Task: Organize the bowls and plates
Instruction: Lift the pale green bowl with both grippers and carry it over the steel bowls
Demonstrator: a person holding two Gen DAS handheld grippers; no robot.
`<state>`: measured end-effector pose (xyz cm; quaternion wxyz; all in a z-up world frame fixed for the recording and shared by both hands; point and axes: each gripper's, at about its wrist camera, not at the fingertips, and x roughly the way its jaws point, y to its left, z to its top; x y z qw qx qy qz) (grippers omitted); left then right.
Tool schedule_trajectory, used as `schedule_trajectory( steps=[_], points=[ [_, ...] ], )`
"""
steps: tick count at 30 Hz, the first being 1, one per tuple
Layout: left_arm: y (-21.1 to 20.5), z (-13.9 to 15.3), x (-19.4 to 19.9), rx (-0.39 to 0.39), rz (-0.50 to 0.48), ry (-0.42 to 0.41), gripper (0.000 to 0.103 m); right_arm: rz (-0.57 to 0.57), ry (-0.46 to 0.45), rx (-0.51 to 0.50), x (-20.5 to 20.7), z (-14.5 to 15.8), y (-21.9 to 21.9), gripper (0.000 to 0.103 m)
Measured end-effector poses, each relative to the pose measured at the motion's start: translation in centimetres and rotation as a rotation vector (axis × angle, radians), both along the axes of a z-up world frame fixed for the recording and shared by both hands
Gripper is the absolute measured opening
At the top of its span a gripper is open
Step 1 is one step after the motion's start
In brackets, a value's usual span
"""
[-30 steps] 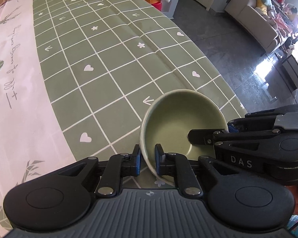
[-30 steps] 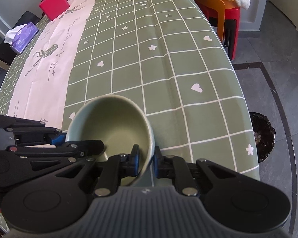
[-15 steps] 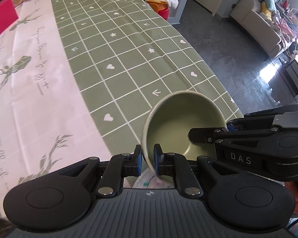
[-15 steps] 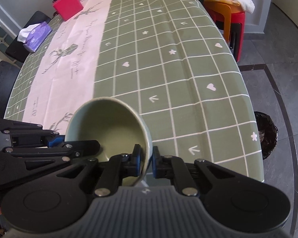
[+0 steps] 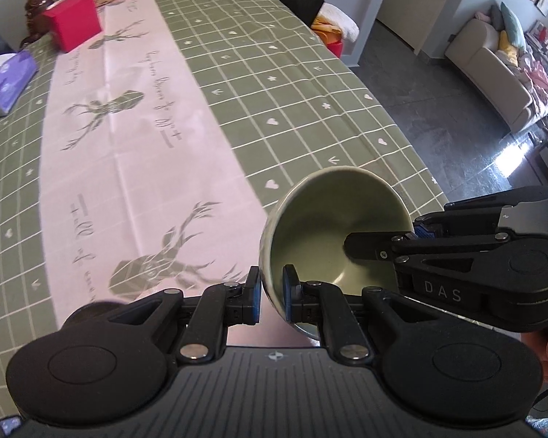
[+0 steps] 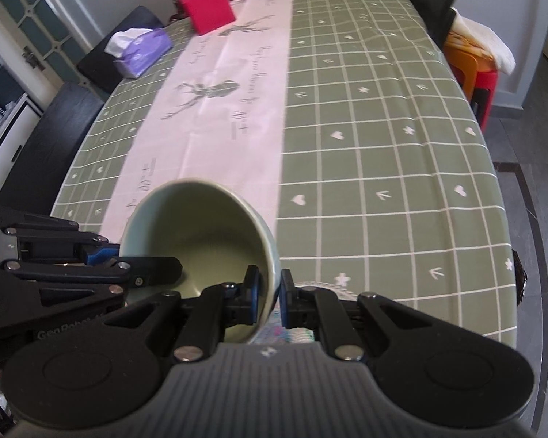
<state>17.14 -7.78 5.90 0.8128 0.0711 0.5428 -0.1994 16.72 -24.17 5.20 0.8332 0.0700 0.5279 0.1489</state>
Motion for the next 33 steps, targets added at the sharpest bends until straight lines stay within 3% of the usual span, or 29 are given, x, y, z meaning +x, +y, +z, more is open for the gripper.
schedule_trajectory(
  steps=[17, 33],
  points=[
    [9.9, 2.9, -3.9, -0.019, 0.154, -0.038, 0.012, 0.195, -0.068, -0.023, -2.6, 3.3, 10.3, 0.009],
    [16.5, -0.3, -3.9, -0.058, 0.25, 0.073, 0.011, 0.315, 0.009, -0.085, -2.0, 0.2, 17.1, 0.009]
  ],
)
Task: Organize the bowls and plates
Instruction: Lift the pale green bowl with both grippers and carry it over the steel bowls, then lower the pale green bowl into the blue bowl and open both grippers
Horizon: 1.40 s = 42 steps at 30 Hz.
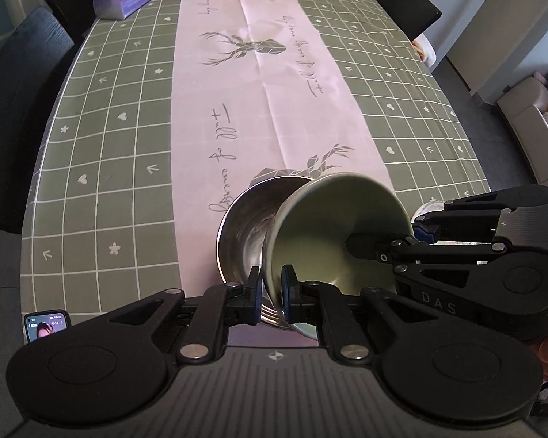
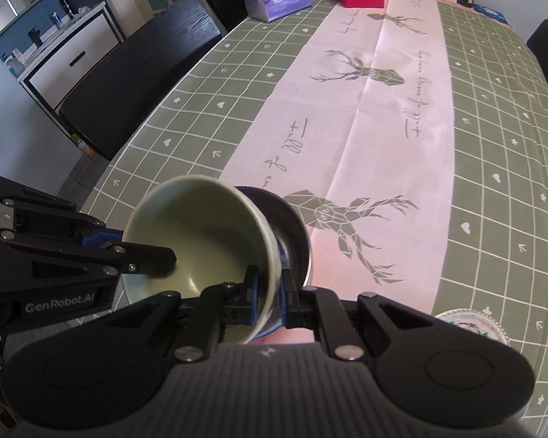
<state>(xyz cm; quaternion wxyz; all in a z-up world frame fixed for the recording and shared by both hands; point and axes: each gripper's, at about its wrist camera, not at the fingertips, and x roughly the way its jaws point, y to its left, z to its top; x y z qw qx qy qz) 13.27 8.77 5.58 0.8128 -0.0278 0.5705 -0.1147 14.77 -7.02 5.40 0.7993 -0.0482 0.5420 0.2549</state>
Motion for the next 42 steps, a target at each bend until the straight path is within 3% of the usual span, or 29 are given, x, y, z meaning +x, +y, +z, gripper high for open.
schedule_trajectory(
  steps=[23, 42],
  points=[
    [0.9, -4.0, 1.9, -0.037, -0.018, 0.105, 0.011, 0.029, 0.076, -0.089, 2.2, -3.6, 1.5, 0.007],
    [0.7, -4.1, 2.3, -0.01, -0.024, 0.113, 0.009, 0.002, 0.1, -0.013, 2.9, -3.2, 0.2, 0.01]
  ],
)
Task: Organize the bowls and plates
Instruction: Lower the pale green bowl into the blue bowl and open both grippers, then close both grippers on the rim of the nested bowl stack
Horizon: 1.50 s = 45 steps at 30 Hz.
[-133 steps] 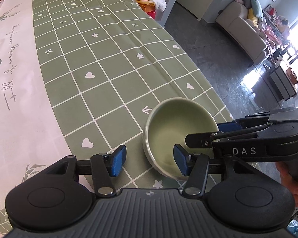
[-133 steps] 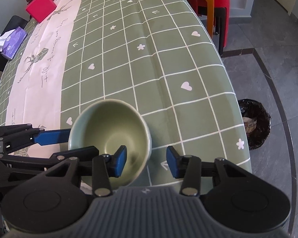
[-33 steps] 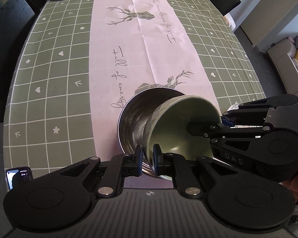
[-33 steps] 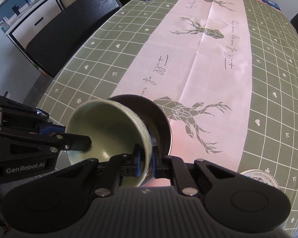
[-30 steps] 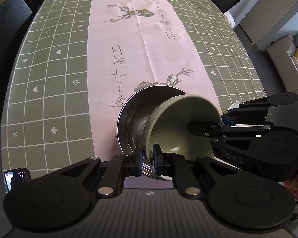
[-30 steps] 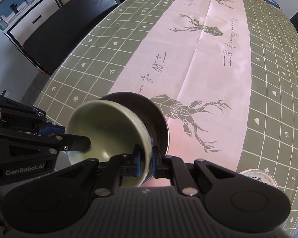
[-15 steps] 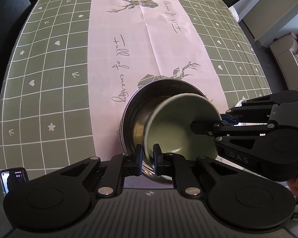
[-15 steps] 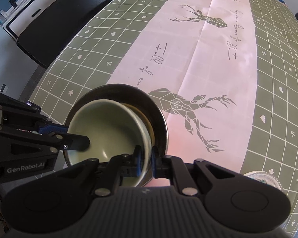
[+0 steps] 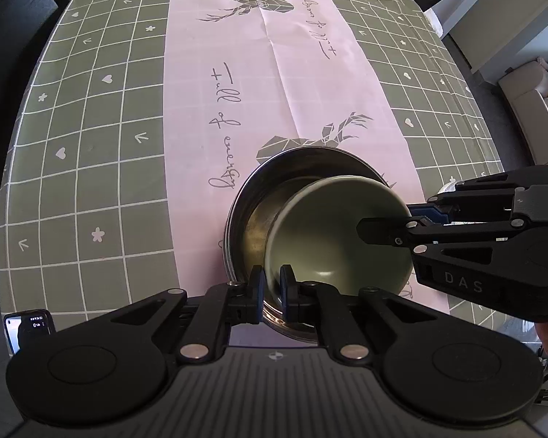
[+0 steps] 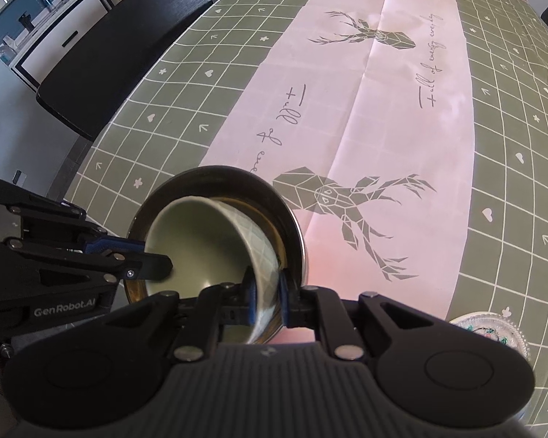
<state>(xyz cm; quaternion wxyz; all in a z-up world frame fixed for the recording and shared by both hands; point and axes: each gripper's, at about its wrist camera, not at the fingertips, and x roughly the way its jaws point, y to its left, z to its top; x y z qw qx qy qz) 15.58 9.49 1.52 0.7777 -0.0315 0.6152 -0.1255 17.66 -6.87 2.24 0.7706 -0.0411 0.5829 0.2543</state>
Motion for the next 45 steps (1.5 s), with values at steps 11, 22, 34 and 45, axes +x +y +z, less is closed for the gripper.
schedule_trajectory(
  steps=[11, 22, 34, 45],
  points=[
    [-0.2, 1.1, 0.0, -0.002, 0.002, -0.029, 0.009, -0.022, -0.122, 0.041, -0.2, 3.7, -1.1, 0.018],
    [0.7, 3.3, -0.6, -0.077, 0.021, -0.097, 0.003, -0.075, -0.075, 0.02, 0.0, 1.9, -2.4, 0.032],
    [2.9, 5.0, -1.4, -0.176, 0.113, -0.236, 0.088, -0.137, -0.03, 0.018, -0.2, 0.6, -4.2, 0.065],
    [3.4, 3.6, -2.2, -0.154, 0.103, -0.279, 0.089, -0.22, 0.064, 0.104, -0.2, -1.7, -5.7, 0.075]
  ],
)
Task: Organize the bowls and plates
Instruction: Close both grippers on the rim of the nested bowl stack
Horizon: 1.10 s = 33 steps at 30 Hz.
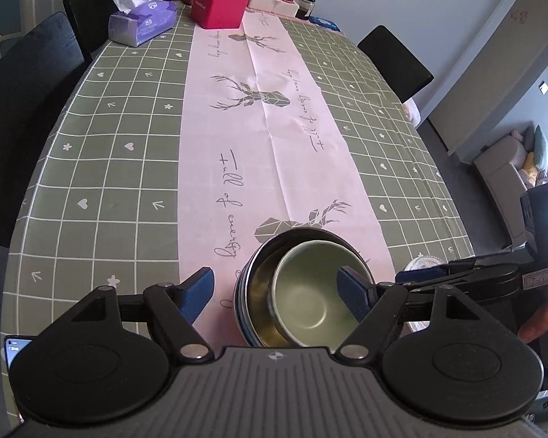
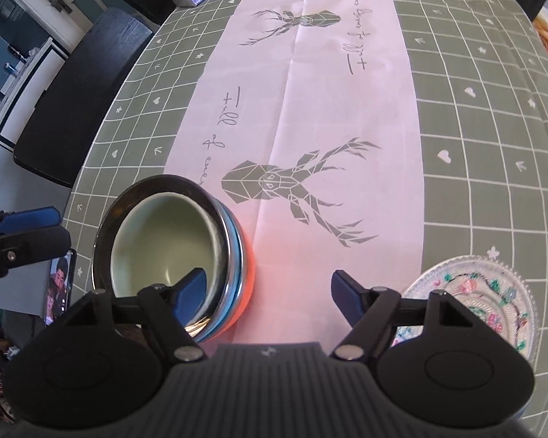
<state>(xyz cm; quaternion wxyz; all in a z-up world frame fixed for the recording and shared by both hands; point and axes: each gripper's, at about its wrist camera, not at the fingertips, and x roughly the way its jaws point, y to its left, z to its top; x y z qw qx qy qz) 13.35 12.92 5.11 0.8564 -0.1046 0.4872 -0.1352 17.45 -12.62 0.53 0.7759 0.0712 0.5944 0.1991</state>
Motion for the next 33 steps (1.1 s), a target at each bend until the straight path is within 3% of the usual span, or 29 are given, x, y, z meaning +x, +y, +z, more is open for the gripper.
schedule_trajectory(
  steps=[6, 13, 25, 33],
  points=[
    [0.6, -2.1, -0.5, -0.09, 0.046, -0.02, 0.089, -0.039, 0.062, 0.113, -0.7, -1.6, -0.3, 0.075],
    [1.9, -5.2, -0.8, -0.17, 0.1, 0.014, 0.09, -0.112, 0.113, 0.194, -1.0, -3.4, -1.1, 0.075],
    [1.6, -8.3, -1.5, -0.219, 0.099, 0.049, 0.09, -0.143, 0.173, 0.276, -1.0, -6.0, -0.9, 0.075],
    [1.2, -9.3, -1.4, -0.186, 0.083, 0.08, 0.091, -0.124, 0.156, 0.248, -0.7, -6.3, -0.2, 0.075]
  ],
)
